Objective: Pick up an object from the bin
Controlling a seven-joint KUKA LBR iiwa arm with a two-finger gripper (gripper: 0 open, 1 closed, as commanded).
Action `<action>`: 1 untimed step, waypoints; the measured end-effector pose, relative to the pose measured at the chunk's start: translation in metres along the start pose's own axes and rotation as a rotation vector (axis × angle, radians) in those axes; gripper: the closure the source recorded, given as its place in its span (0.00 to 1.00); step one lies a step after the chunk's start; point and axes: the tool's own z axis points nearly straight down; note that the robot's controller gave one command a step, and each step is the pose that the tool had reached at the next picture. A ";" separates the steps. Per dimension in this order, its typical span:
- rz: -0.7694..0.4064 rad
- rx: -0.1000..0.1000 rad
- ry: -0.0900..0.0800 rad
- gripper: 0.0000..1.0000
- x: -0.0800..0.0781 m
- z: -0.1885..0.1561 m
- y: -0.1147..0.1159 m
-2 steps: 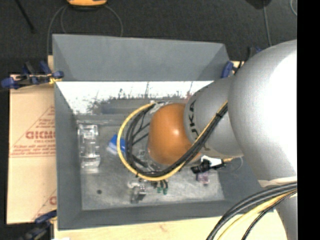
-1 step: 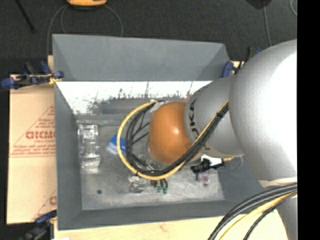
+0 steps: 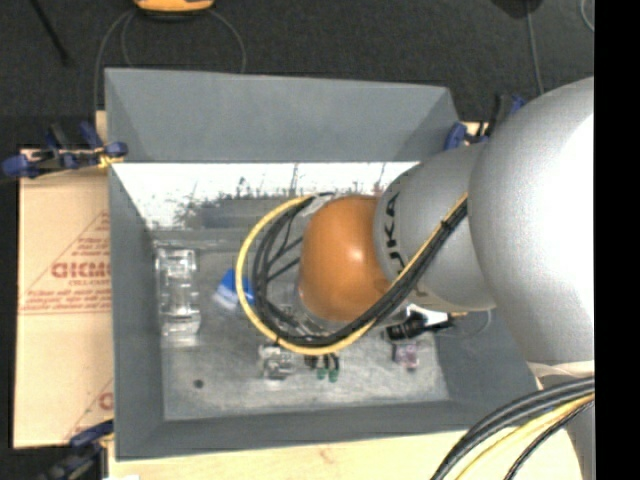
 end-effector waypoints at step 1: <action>-0.001 -0.001 -0.004 1.00 -0.002 -0.074 0.001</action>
Offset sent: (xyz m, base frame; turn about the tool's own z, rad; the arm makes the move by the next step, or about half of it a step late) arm 0.0001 -0.0001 0.0693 0.0000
